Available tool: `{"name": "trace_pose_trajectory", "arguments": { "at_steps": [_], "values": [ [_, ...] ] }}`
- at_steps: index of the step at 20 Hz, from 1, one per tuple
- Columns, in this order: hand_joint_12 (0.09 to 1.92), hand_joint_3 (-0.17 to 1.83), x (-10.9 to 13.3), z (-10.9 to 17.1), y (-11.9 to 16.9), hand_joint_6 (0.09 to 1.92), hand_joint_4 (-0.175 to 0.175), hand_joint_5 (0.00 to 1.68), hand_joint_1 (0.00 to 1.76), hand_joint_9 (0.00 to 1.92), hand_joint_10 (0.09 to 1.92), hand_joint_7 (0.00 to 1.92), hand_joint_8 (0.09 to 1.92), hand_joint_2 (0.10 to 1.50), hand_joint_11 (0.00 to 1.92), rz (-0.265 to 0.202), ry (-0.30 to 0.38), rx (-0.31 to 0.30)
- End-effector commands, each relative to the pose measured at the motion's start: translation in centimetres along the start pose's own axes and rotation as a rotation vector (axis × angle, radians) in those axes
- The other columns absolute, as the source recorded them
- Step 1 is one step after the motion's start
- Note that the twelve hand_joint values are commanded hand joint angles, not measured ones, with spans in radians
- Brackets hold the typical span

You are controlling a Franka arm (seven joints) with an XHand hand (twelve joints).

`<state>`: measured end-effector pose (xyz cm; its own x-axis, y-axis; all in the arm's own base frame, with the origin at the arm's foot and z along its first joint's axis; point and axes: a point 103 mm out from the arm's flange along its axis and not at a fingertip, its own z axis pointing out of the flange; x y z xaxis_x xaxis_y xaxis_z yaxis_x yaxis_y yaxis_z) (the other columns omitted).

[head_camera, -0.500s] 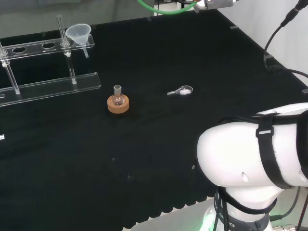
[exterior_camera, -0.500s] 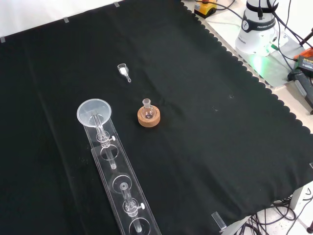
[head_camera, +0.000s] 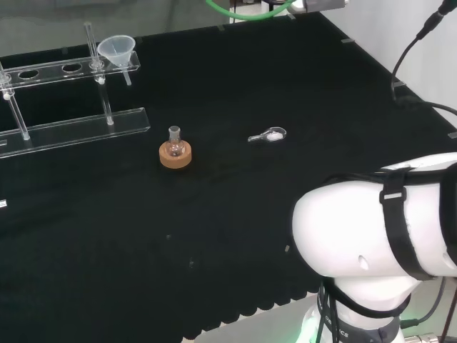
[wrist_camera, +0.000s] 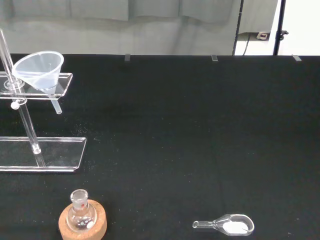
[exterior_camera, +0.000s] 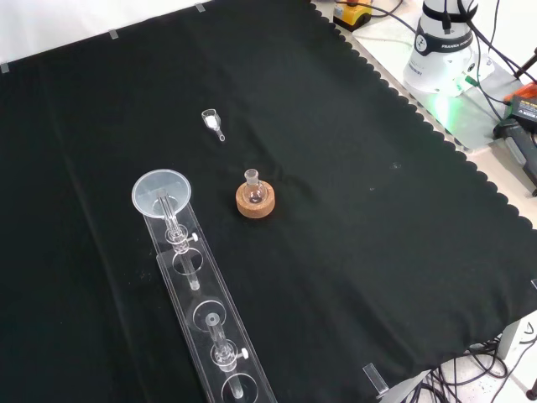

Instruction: Pick up the funnel from the transparent funnel stand.

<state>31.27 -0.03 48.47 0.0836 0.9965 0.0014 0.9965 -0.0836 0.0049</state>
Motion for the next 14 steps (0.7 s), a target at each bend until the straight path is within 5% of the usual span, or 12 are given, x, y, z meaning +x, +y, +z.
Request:
{"name": "trace_pose_trajectory", "arguments": {
  "at_steps": [1,10,14],
  "values": [
    [1.12,0.41,0.8,0.8,2.1,0.09,0.003,0.05,0.0,0.0,0.23,0.0,0.09,0.78,0.0,-0.011,0.054,-0.025],
    [1.07,0.3,2.6,3.3,6.5,0.09,0.016,0.04,0.0,0.0,0.09,0.0,0.09,0.81,0.0,-0.047,0.225,-0.182],
    [0.85,0.26,3.0,4.2,9.5,0.09,0.032,0.01,0.0,0.0,0.09,0.0,0.09,0.82,0.0,-0.078,0.268,-0.203]
  ]
}}
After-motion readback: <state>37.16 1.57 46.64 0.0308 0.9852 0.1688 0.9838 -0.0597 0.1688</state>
